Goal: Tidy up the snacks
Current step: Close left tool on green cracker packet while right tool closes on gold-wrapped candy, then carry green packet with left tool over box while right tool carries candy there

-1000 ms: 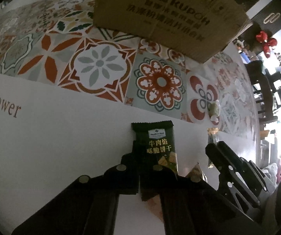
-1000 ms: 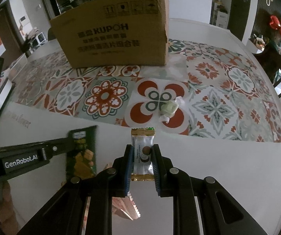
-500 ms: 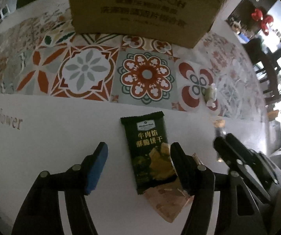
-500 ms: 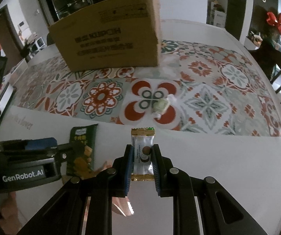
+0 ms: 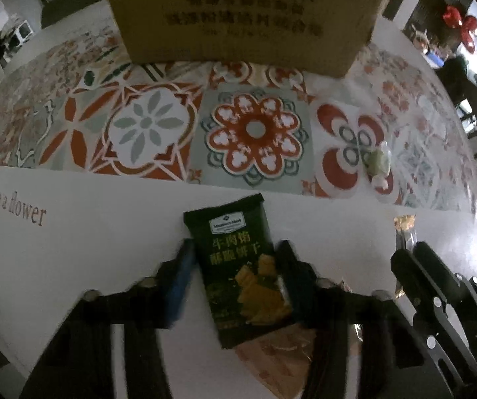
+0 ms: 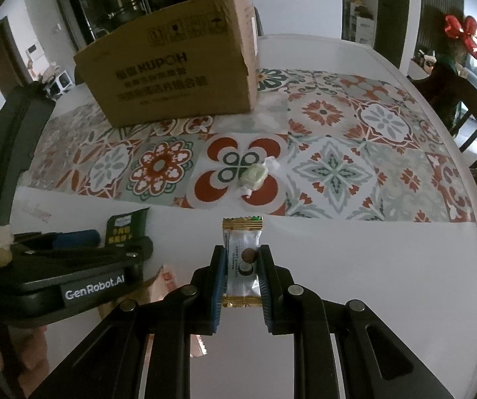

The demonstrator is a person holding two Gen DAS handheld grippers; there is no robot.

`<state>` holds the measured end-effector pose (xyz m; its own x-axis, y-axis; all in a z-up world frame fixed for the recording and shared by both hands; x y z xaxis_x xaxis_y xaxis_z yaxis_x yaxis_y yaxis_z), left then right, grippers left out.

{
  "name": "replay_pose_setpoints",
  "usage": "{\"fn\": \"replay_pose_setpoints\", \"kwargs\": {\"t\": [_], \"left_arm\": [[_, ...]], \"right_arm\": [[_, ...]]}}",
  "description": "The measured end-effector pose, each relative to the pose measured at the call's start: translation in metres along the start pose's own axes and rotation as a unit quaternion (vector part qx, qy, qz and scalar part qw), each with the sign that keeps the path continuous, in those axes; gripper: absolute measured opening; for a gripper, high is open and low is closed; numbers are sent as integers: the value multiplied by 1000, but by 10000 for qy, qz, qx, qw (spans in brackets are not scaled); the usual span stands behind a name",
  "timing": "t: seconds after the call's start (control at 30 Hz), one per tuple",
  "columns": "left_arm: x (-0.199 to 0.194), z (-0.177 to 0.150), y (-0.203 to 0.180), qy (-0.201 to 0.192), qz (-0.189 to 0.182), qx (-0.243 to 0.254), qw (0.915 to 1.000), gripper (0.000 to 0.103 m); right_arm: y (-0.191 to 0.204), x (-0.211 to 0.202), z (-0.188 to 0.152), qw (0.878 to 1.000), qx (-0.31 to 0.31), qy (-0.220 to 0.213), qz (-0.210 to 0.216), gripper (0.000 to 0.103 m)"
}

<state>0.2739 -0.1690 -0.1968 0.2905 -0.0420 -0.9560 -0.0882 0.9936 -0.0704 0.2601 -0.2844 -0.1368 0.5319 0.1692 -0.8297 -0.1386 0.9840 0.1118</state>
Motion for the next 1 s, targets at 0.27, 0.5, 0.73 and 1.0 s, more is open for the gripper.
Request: {"fn": "replay_pose_setpoints", "kwargs": {"t": [0.27, 0.5, 0.73, 1.0], "left_arm": [[-21, 9, 8, -357, -414, 162, 9984, 46], [-57, 30, 15, -997, -479, 389, 9931, 46], [-86, 44, 19, -1453, -652, 575, 9856, 46], [-113, 66, 26, -1808, -845, 617, 9779, 46]], "right_arm": [[13, -1, 8, 9999, -69, -54, 91, 20], [19, -10, 22, 9997, -41, -207, 150, 20], [21, -24, 42, 9990, -5, -428, 126, 20], [29, -47, 75, 9966, -35, -816, 86, 20]]}}
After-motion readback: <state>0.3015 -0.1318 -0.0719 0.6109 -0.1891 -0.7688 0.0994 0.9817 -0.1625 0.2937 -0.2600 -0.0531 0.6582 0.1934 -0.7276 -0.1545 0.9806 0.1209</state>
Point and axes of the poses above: each gripper's, at about its wrist camera, not at the fingertips, and x roughly the way its jaws point, y to its left, z to its top, the point moved 6 cm from there along x, roughly the way its jaws point, and after that the axes turned 5 degrees about -x, right-handed, at the moved point
